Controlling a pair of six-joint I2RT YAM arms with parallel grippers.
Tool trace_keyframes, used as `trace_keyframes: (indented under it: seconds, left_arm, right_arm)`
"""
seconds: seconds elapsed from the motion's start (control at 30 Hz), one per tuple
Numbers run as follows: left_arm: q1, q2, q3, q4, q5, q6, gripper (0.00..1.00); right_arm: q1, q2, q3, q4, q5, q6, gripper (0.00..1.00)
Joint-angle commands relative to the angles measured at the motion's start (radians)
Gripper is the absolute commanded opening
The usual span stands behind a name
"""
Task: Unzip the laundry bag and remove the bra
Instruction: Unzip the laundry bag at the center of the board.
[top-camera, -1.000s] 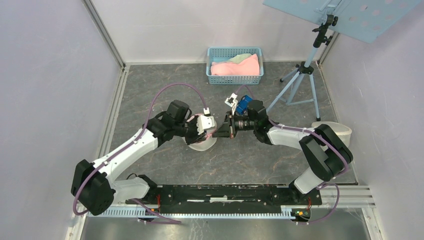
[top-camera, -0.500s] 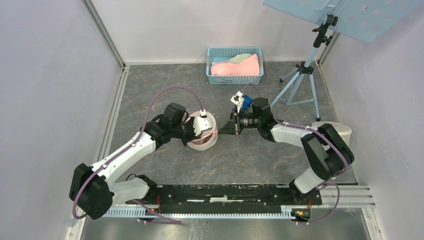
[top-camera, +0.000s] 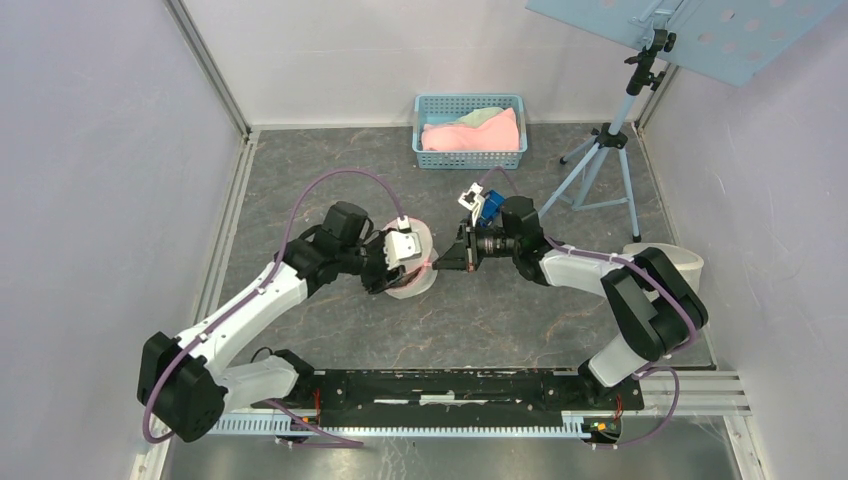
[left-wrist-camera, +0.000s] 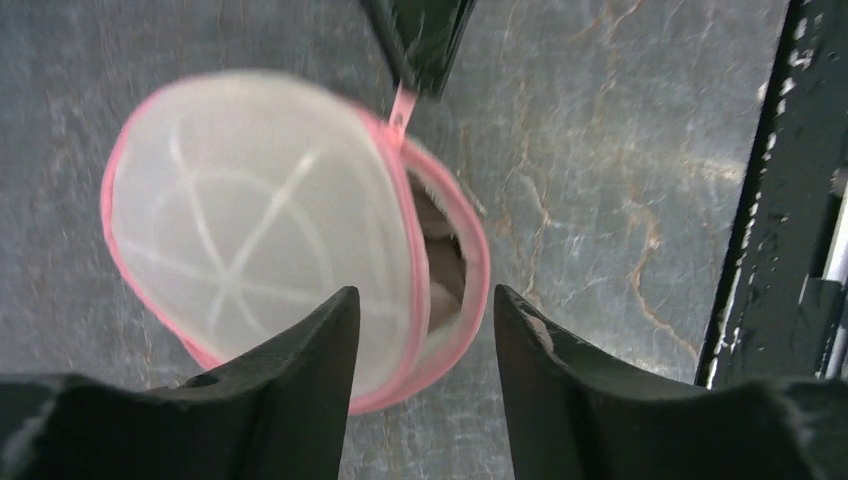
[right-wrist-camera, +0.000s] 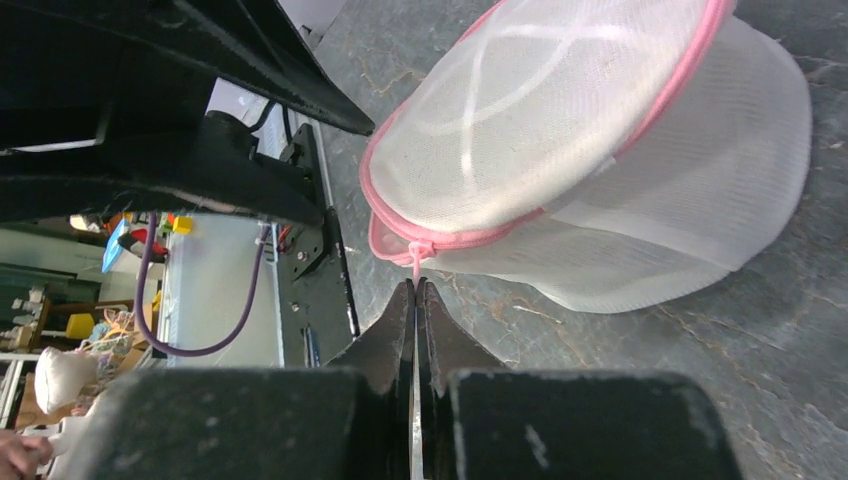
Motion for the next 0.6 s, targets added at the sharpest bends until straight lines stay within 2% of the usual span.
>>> trace_keyframes:
  seconds: [0.0, 0.33, 0.47, 0.57]
  left_arm:
    - [-0.068, -0.012, 0.065, 0.02, 0.001, -0.026, 0.6]
    - [-0.114, 0.074, 0.036, 0.12, -0.138, -0.063, 0.59]
    - [-0.114, 0.077, 0.013, 0.133, -0.173, -0.035, 0.46]
    - [-0.115, 0.067, -0.002, 0.129, -0.186, -0.018, 0.26]
  right_arm:
    - [0.028, -0.027, 0.005, 0.105, -0.01, 0.054, 0.0]
    - [0.042, -0.019, 0.02, 0.139, -0.007, 0.102, 0.0]
    - [0.042, -0.021, 0.016, 0.129, -0.013, 0.089, 0.0]
    - [0.037, -0.024, 0.018, 0.106, -0.013, 0.067, 0.0]
